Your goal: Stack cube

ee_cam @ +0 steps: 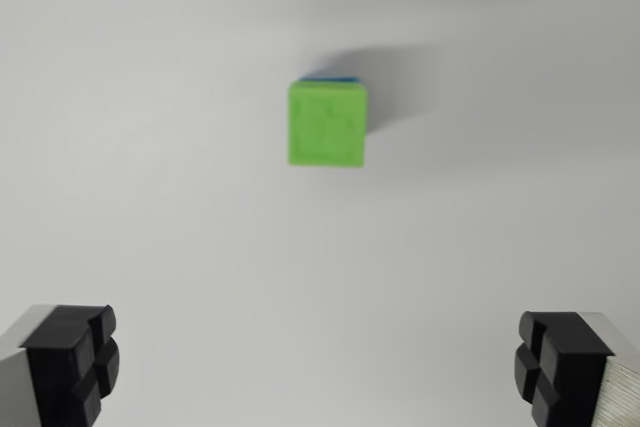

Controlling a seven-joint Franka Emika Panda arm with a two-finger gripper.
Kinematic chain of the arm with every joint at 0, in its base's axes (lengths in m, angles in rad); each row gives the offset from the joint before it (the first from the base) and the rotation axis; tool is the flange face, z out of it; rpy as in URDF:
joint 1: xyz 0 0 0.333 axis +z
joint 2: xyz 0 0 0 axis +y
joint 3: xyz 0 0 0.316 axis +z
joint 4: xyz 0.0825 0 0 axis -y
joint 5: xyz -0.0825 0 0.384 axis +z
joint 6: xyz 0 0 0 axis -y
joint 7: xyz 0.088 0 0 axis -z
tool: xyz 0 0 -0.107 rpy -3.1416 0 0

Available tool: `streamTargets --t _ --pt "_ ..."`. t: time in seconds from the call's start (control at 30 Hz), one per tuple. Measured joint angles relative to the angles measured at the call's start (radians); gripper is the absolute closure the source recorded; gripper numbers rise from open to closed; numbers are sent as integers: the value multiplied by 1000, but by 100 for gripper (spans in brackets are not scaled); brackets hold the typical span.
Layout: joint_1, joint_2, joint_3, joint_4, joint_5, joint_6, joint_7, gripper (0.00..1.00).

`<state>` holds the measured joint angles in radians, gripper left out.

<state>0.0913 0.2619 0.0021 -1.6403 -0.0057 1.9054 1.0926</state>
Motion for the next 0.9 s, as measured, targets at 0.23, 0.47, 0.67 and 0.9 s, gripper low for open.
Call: streamTargets --t 0.23,0.47,0.67,0.9 --pt "0 -1 0 8 0 -9 0 0" --pt "0 -1 0 8 0 -9 0 0" --pt "0 -1 0 8 0 -9 0 0" --pt "0 -1 0 8 0 -9 0 0"
